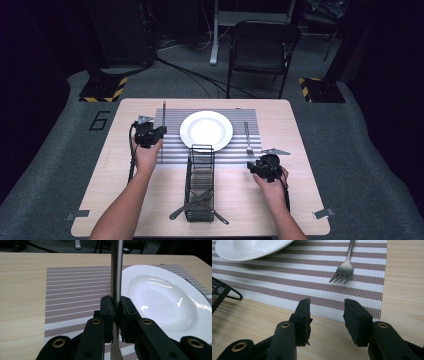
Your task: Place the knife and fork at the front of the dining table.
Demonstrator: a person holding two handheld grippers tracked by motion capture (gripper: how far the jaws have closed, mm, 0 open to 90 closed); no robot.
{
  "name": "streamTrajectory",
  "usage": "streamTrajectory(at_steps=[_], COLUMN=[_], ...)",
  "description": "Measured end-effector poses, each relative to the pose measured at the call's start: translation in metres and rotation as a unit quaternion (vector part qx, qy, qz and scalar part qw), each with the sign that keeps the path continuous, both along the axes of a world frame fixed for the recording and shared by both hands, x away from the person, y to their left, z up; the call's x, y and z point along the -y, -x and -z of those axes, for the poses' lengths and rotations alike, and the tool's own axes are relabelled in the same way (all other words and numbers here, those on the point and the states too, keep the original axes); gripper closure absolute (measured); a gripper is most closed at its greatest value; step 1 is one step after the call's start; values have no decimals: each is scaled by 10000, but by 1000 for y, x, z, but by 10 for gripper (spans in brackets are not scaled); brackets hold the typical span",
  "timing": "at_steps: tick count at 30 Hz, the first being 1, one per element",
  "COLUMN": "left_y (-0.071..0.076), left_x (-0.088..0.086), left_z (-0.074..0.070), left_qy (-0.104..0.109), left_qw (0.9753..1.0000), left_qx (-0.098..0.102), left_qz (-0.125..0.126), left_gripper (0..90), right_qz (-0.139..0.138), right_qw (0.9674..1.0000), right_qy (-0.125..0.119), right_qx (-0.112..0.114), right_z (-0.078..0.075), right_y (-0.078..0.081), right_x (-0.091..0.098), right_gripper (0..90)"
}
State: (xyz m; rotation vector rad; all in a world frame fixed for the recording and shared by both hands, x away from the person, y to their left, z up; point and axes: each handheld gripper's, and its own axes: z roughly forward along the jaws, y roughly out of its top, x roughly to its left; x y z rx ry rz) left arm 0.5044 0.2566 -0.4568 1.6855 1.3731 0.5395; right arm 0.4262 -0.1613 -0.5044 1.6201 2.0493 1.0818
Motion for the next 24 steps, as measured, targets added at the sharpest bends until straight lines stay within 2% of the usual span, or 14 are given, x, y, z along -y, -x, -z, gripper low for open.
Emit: streamTrajectory(at_steps=[7,10,19,24], left_y=[-11,-14,-27,-35], left_x=[5,7,17,20], left_z=[9,10,17,21], left_qy=[-94,-94,-257,-227], left_qw=[9998,9998,9990,9981], left_qx=[-145,-142,-264,-353], left_qz=[-42,-67,-262,-442], left_gripper=[825,824,824,824], right_qz=[-16,-9,-11,-32], right_qw=[10000,10000,10000,10000], right_qy=[-4,-6,-37,-42], right_qx=[-22,-7,4,8], right_z=[0,1,0,0], right_y=[0,-1,-1,-1], right_x=[0,0,1,0], right_gripper=[566,567,567,567])
